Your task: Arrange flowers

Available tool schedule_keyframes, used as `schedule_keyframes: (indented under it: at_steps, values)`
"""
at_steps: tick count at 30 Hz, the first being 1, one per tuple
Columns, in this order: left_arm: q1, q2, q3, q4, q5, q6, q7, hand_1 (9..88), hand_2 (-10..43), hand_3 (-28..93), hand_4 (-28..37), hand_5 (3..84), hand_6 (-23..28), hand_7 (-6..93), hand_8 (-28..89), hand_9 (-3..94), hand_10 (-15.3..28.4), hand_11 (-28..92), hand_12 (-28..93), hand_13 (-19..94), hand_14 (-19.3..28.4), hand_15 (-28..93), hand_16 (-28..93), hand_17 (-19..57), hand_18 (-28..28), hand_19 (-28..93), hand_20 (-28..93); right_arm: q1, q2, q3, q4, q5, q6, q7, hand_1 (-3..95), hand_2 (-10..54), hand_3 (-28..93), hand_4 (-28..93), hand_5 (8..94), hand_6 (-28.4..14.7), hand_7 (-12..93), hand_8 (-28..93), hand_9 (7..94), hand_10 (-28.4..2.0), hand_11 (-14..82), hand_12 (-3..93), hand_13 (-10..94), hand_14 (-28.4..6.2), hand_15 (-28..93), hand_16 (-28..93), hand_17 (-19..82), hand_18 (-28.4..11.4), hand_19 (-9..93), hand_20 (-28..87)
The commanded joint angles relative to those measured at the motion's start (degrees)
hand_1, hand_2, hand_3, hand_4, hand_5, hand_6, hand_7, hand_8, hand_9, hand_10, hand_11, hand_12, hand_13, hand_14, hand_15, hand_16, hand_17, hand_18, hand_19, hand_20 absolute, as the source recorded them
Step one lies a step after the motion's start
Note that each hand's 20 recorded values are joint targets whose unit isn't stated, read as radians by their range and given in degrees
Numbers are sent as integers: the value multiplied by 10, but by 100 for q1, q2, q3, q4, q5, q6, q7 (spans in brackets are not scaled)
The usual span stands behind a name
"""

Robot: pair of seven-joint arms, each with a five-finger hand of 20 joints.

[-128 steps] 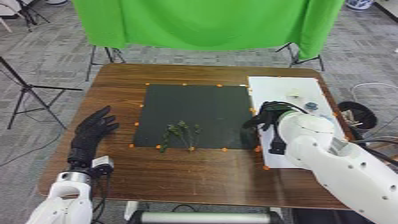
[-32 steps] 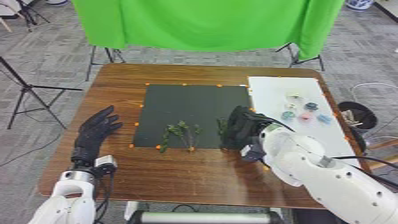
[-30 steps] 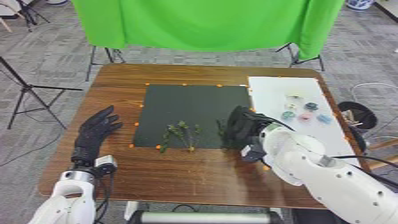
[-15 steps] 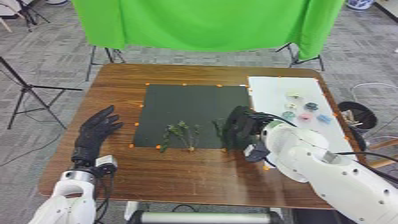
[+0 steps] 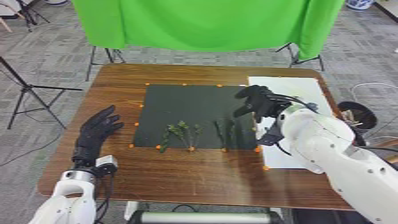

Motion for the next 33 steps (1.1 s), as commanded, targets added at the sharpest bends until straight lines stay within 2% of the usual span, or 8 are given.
schedule_keyframes:
  at_steps: [1,5,8,9,29,33]
  values:
    - [116,-48,120,82,-1,-88,-130,297,-95,711,-233,393,-12,164,-92,418,120,175,110,370,166,287,6,62,155,101,201,123,601,214,198,-1203,-85,558,294,-95,681,-139,402,7,136,-54,477,-177,65,196,813,-67,612,278,552,-160,932,479]
    - [137,-58,104,76,-5,-89,-120,298,-95,710,-233,392,-11,162,-92,418,120,176,110,369,167,287,6,62,154,101,201,-72,763,362,472,-1186,-461,798,280,-95,668,-143,409,10,136,-49,474,-189,72,208,805,-72,619,272,547,-166,932,481]
    - [133,-58,100,77,-16,-80,-114,298,-95,709,-232,393,-12,162,-91,418,120,176,110,369,167,288,7,62,155,102,202,-347,850,557,542,-1120,-472,887,279,-95,666,-144,418,13,138,-47,475,-194,81,217,804,-75,622,269,546,-168,932,483]
    - [175,-65,74,51,-13,-58,-123,298,-95,709,-231,393,-11,162,-91,419,120,176,110,369,167,288,7,62,155,102,202,-360,833,562,592,-1096,-471,902,280,-95,666,-145,420,13,139,-47,477,-196,85,219,805,-76,625,269,546,-168,932,484]
    - [84,-104,161,99,4,-108,-137,299,-95,708,-230,395,-13,163,-91,419,119,176,110,370,165,288,7,62,155,101,201,-660,598,327,826,-922,139,879,331,-95,684,-144,476,15,184,-61,536,-184,141,221,819,-64,658,260,569,-166,932,528]
    - [93,-105,159,91,7,-106,-150,299,-95,708,-231,395,-13,163,-91,419,119,175,109,370,165,287,6,61,155,102,201,-754,562,168,902,-1035,468,909,370,-95,690,-151,510,17,202,-70,558,-176,160,221,827,-61,663,259,579,-163,932,537]
